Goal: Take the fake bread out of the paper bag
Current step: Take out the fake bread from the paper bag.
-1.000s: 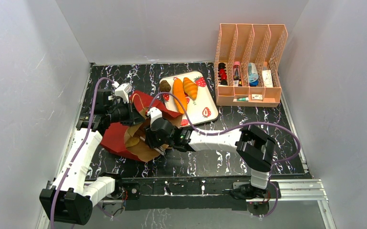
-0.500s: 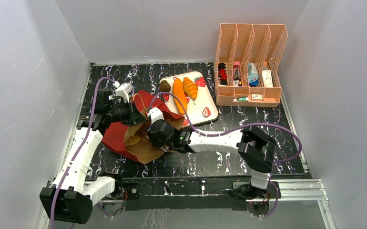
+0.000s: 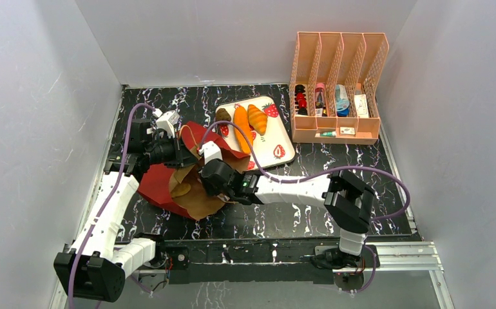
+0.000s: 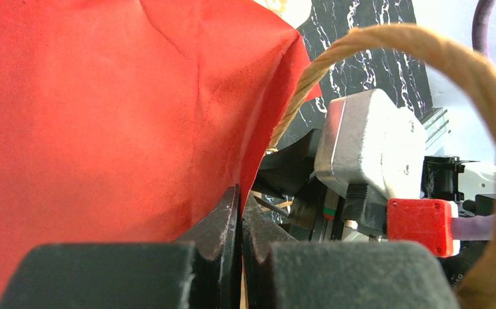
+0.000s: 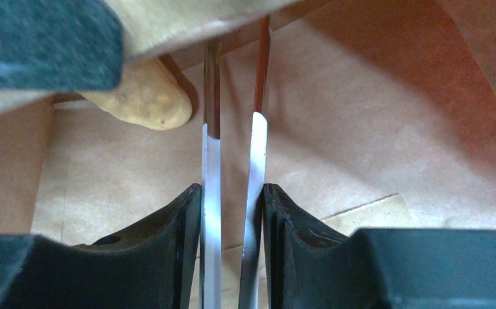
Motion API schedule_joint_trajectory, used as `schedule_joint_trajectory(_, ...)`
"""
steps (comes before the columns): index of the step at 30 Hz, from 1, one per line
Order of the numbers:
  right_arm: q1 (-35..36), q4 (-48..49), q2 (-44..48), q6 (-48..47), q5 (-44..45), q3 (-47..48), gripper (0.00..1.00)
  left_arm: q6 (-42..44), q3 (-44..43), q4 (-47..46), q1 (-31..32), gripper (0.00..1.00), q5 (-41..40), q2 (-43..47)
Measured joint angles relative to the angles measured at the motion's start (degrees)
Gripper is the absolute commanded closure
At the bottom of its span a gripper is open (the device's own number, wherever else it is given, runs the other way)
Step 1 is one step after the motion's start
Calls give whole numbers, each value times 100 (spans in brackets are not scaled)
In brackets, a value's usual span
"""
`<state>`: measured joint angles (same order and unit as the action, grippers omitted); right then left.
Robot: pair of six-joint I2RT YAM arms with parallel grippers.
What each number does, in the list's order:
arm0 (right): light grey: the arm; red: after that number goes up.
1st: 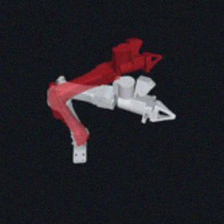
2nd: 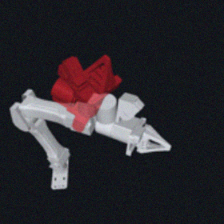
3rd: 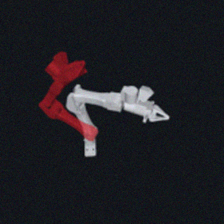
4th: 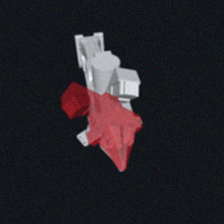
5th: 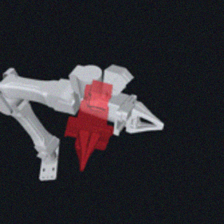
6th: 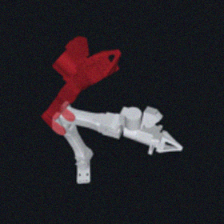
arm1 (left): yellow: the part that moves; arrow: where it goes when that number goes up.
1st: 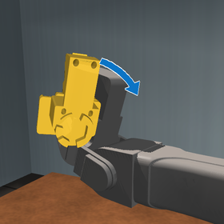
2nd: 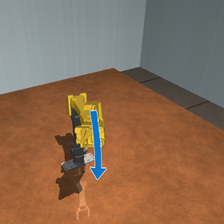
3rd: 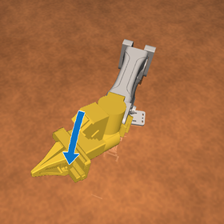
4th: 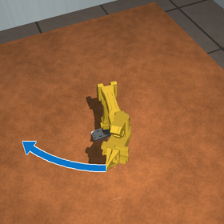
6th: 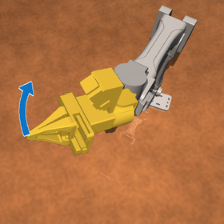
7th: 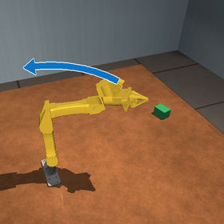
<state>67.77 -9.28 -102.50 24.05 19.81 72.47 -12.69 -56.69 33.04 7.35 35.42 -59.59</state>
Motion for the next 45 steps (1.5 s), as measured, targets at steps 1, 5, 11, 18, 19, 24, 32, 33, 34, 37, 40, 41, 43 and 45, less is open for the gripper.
schedule_joint_trajectory(1,0,7,-37,0,-4,44,66,0,0,0,0,100,2,0)
schedule_joint_trajectory(5,2,72,-153,0,-20,125,65,-9,2,0,0,100,22,0)
schedule_joint_trajectory(11,42,74,-442,-4,50,345,64,-42,28,-26,0,100,59,0)
schedule_joint_trajectory(18,118,22,-835,-46,437,743,66,-72,133,-146,-26,100,-52,4)
schedule_joint_trajectory(19,122,17,-905,-57,538,802,67,-61,144,-160,-33,100,-83,2)
schedule_joint_trajectory(24,136,22,-1207,-120,979,1110,83,-11,153,-245,-70,100,-269,0)
schedule_joint_trajectory(32,151,26,-1366,-133,1285,1263,100,26,153,-334,-103,100,-354,-61)
schedule_joint_trajectory(33,151,26,-1368,-138,1285,1263,100,17,153,-341,-103,100,-363,-63)
schedule_joint_trajectory(34,149,26,-1368,-146,1285,1263,100,7,153,-345,-103,100,-376,-63)
schedule_joint_trajectory(37,149,26,-1368,-173,1274,1261,100,-61,153,-354,-83,100,-468,-63)
schedule_joint_trajectory(40,144,0,-1335,-240,1213,1259,100,-173,153,-407,-55,100,-581,-52)
schedule_joint_trajectory(41,133,-22,-1314,-264,1193,1259,100,-227,153,-433,-37,100,-632,-35)
schedule_joint_trajectory(43,120,-98,-1239,-306,1132,1239,100,-319,153,-485,-9,100,-721,20)
schedule_joint_trajectory(45,120,-184,-1137,-304,1069,1204,100,-424,153,-560,0,100,-828,101)
